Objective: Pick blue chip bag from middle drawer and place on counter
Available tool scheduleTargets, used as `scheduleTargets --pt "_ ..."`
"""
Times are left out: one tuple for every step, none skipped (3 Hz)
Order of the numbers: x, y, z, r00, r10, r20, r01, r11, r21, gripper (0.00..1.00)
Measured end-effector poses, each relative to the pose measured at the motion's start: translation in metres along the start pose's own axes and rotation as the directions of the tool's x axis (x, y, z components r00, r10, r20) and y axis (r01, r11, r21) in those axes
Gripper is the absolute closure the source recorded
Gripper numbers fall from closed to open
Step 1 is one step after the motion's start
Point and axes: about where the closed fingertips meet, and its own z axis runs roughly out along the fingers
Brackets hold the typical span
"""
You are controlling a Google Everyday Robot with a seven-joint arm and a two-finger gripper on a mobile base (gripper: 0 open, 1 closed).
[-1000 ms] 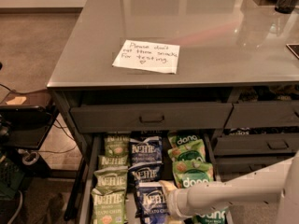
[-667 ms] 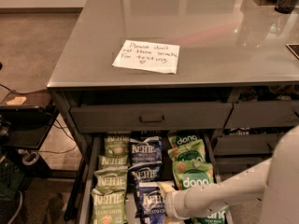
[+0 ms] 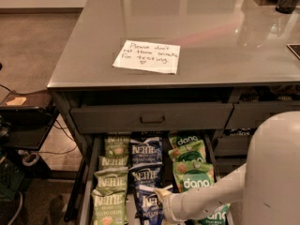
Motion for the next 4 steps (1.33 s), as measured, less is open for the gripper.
scheduleTargets --pt "-0.001 0.0 -0.001 1.0 0.002 -0.002 -0.002 1.0 -0.005 0.41" --pt "-0.002 -0.001 -0.005 1.0 0.006 -0.004 -0.006 0.9999 -0.009 0.64" --pt "-0.011 -0.011 -0.015 0.999 0.034 0.01 -0.034 0.9993 -0.012 0.89" --pt "-0.028 -0.021 -0.027 0.997 0.055 0.056 -0.054 0.998 -0.034 1.0"
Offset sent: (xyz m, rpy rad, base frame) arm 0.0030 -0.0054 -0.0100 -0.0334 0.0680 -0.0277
